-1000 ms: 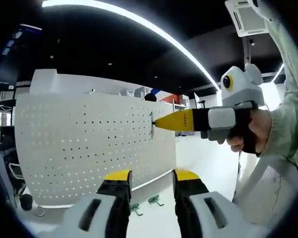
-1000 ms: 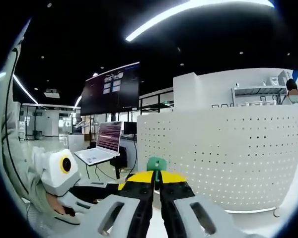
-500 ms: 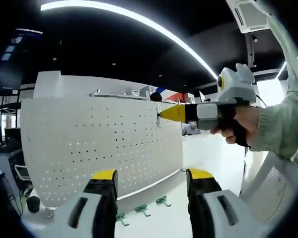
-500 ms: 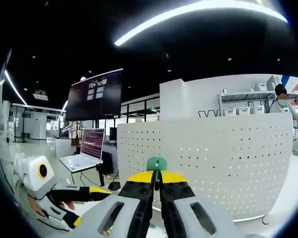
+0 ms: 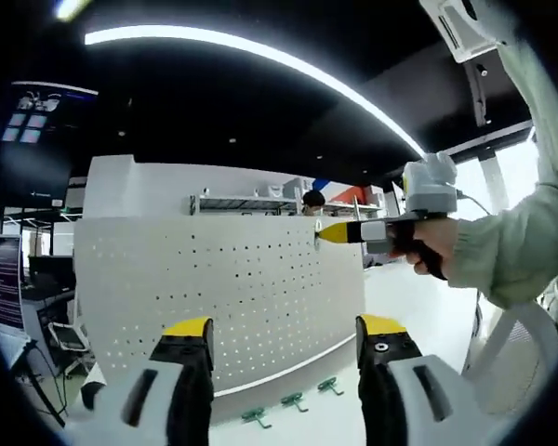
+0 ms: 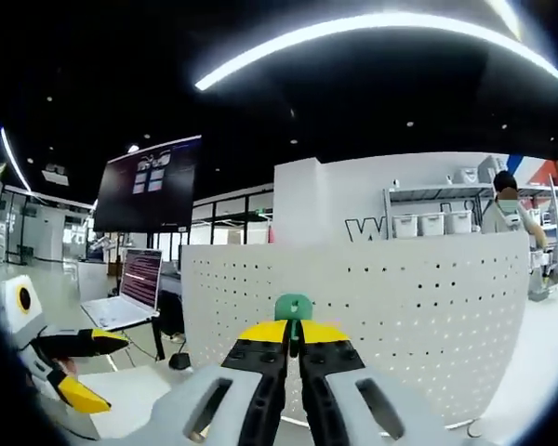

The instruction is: Insert the hook assembly into the mounting plate slot until the hook locks in place.

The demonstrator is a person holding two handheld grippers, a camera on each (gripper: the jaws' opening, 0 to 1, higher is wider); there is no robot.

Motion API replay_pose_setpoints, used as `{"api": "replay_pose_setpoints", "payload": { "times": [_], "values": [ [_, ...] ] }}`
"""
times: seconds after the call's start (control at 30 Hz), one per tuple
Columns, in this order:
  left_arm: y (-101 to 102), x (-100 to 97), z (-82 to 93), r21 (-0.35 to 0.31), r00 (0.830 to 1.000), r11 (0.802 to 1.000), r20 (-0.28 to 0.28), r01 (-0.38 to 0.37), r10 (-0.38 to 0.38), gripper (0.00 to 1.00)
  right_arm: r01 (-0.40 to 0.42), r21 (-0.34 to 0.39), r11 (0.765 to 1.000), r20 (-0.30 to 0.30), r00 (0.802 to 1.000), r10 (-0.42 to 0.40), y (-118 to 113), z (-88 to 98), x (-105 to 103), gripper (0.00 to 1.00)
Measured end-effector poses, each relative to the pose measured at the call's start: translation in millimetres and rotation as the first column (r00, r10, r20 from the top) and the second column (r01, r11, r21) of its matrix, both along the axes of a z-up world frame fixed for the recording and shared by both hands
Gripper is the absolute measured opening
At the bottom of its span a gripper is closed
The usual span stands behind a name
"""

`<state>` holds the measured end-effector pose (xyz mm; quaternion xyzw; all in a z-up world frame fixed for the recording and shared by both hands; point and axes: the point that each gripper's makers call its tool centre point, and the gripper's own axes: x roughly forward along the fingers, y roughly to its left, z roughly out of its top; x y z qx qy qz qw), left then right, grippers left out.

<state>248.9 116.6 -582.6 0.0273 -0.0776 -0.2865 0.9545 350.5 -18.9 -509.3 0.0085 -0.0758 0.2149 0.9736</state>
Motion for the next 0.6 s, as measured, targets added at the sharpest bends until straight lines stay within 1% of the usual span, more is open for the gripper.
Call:
{"api": "replay_pose_setpoints", "payload": {
  "times": [0.07,0.13,0.23,0.37,0.6],
  "values": [
    [0.2,0.7,0.1,0.007,1.0,1.0,-0.002,-0.003,0.003,0.64,0.014,0.002,1.0,0.008,1.0,-0.014,-1.4,3.6,4.9,0.01],
    [0.9,1.3,2.9,-0.001,1.0,1.0,0.01,-0.006,0.006,0.65,0.026,0.002,1.0,0.015,1.0,-0.026,-1.3,7.1,9.8,0.01],
    [0.9,1.4,-0.3,-0.006,1.0,1.0,-0.001,-0.004,0.004,0.64,0.045,-0.004,0.999,0.025,0.999,-0.045,0.1,12.0,17.5,0.01],
    [1.8,1.1,-0.2,-0.012,1.0,1.0,0.002,-0.002,0.002,0.64,0.07,-0.007,0.998,0.033,0.997,-0.07,0.7,15.5,26.6,0.01],
    [3.6,0.3,0.1,-0.027,1.0,1.0,-0.003,0.0,0.0,0.64,0.103,-0.021,0.994,0.051,0.993,-0.102,8.1,19.5,42.8,0.01]
  ]
}}
